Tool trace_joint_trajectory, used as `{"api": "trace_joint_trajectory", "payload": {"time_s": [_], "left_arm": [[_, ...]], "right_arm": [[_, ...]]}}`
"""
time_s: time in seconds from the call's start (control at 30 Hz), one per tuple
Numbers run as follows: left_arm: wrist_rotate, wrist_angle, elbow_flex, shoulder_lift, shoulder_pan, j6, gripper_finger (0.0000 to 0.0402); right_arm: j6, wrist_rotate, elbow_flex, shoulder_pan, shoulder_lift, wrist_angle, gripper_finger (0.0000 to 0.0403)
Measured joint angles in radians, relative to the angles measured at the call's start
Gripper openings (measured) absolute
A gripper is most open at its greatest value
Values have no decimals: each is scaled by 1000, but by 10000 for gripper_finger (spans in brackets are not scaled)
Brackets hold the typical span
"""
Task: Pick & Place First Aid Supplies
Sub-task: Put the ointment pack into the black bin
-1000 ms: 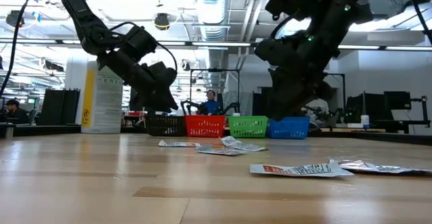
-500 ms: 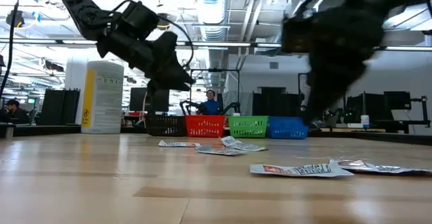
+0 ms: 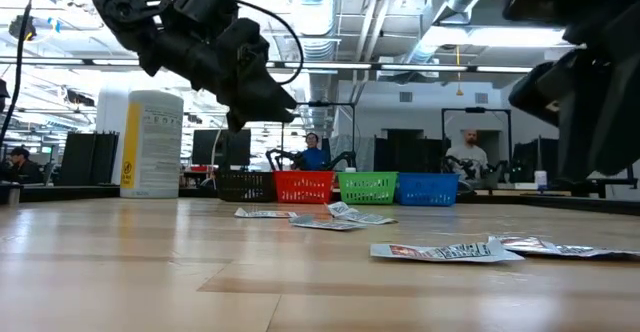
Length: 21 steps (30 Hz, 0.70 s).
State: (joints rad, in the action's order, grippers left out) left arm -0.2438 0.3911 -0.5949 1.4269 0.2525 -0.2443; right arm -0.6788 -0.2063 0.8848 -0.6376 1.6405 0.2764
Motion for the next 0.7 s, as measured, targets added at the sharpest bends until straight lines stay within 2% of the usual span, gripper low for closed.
{"api": "trace_joint_trajectory", "payload": {"time_s": [0.7], "left_arm": [[11, 22, 0, 0, -37, 0, 139]], "right_arm": [[-126, -7, 5, -36, 176, -38, 102]]}}
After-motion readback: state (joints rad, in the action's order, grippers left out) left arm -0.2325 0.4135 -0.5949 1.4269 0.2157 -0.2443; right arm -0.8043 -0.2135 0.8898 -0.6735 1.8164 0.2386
